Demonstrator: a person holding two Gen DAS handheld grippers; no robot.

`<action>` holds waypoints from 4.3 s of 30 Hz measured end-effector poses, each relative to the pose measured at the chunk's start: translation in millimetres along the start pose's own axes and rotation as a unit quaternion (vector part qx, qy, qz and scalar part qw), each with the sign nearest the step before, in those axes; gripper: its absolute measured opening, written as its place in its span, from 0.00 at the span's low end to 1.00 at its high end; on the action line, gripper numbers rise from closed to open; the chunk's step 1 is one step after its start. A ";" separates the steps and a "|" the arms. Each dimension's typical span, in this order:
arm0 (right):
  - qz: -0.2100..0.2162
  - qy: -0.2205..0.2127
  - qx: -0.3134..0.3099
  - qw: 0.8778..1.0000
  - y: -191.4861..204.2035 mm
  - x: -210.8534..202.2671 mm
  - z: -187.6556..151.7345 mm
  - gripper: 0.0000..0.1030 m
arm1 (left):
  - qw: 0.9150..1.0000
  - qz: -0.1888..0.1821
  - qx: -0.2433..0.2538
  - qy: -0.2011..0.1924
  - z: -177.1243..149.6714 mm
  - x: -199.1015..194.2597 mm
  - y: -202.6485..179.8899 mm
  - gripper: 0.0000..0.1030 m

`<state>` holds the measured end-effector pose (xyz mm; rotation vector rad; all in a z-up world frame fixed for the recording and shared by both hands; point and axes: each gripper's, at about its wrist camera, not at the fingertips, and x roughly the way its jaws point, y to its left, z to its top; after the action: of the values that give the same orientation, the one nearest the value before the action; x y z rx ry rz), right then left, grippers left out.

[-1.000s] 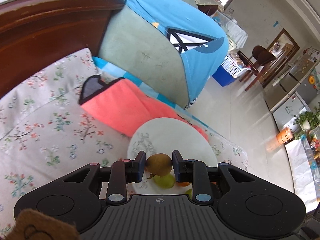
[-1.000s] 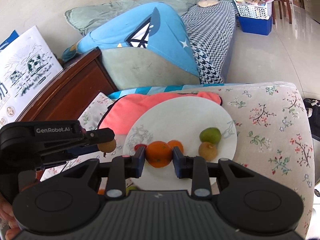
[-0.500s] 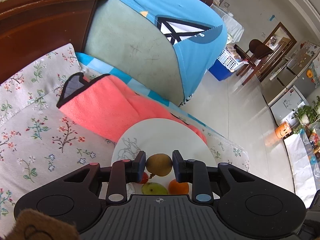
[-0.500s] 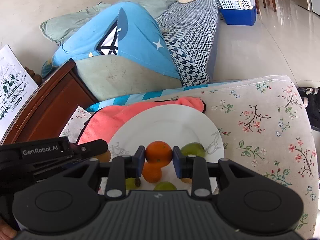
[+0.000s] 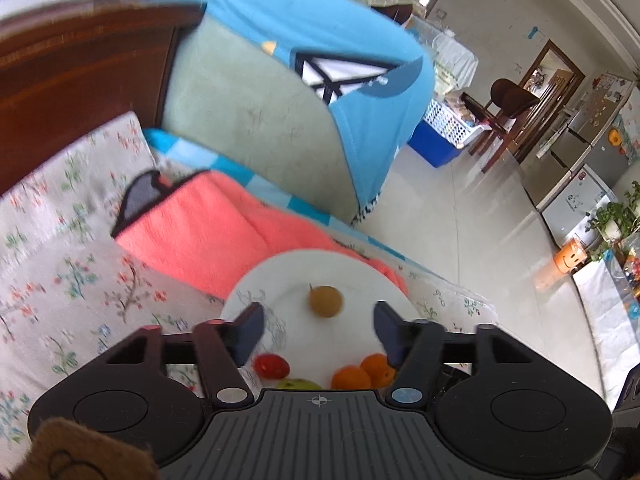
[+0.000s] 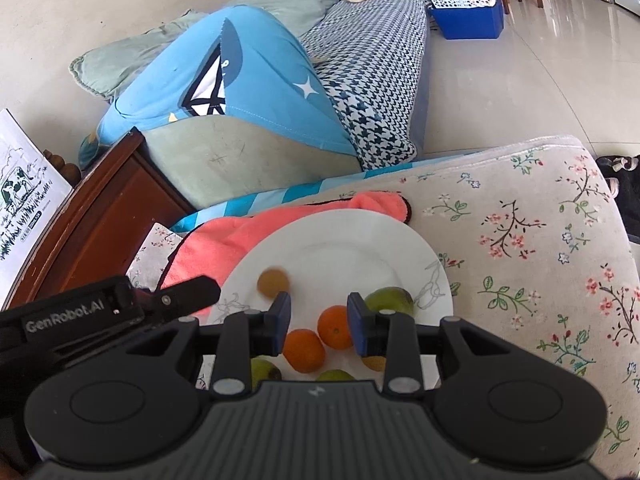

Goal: Organize fruits
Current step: 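Carry the orange and kiwi onto the plate and open both tools, then withdraw both tools from the plate toward the remaining fruits, then grasp a brown kiwi with the right tool while the left tool grasps an orange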

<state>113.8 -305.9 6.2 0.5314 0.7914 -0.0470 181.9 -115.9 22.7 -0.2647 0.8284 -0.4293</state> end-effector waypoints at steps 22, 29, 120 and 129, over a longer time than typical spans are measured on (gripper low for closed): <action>-0.026 0.006 -0.032 0.999 23.1 -28.4 -21.2 0.40 | 0.992 0.100 0.073 -0.009 -16.6 -40.9 -3.7 0.92; -0.028 0.009 -0.044 0.999 32.0 -42.5 -34.1 0.49 | 0.993 0.100 0.058 -0.004 -24.7 -55.4 8.5 0.94; 0.007 0.106 -0.007 0.994 31.2 -19.4 -94.9 0.28 | 0.985 0.123 -0.064 0.101 -64.9 -40.8 81.6 0.28; 0.017 0.101 0.009 0.995 30.1 -24.9 -89.1 0.28 | 0.988 0.119 -0.063 0.077 -57.0 -50.1 80.0 0.28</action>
<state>44.0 -241.6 -15.1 0.5716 0.9791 0.0310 130.0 -25.5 -12.9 -0.2474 1.0273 -0.1740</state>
